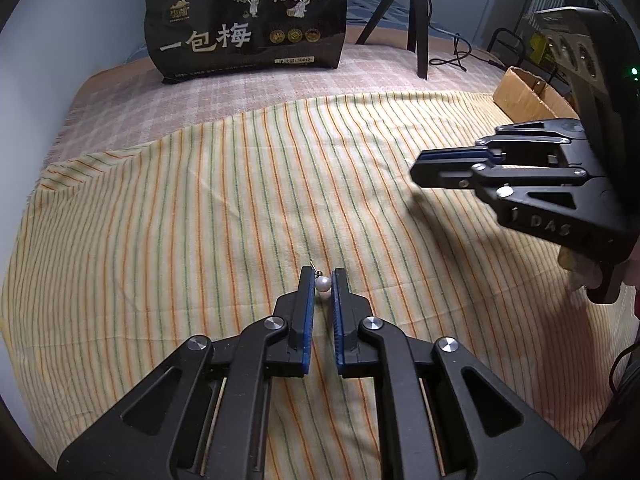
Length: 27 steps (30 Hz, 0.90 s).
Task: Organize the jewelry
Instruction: 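Grasp a pearl earring with the left tool while the right tool grasps the other, then carry both pearl earrings over the box with both tools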
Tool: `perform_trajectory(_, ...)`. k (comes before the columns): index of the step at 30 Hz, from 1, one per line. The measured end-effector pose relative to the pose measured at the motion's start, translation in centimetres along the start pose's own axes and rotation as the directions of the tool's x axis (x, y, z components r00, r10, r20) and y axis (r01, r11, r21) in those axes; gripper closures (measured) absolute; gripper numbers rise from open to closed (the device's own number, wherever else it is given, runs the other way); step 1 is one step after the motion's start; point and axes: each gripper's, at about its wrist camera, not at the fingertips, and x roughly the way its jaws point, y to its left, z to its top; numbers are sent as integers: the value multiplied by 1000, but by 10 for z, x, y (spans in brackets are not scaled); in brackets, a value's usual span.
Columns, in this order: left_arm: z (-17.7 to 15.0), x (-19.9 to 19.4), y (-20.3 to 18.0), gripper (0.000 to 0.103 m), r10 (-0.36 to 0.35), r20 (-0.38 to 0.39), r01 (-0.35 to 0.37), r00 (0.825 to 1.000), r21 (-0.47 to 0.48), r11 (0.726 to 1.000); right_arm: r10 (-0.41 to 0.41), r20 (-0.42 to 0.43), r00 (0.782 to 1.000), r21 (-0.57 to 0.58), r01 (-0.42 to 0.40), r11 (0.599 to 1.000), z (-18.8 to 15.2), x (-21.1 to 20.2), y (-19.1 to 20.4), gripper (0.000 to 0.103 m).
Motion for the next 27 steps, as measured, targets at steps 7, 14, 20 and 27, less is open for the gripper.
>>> perform_trajectory(7,2,-27,-6,97,4,36,-4,999,0,1000,-22,26,999,5,22,1000,-5,-39,0,97)
perform_trajectory(14,11,-66,-28,97,2,99,-6,995,40,999,-36,77,996,18,34,999,-10,-88,2,97)
perform_trajectory(20,20,-96,-60,97,-19,156,6,988,87,996,-63,119,991,44,58,997,-16,-133,-1,97)
perform_trajectory(27,26,-120,-97,97,-57,194,30,979,140,990,-109,158,981,90,96,991,-31,-182,-13,97)
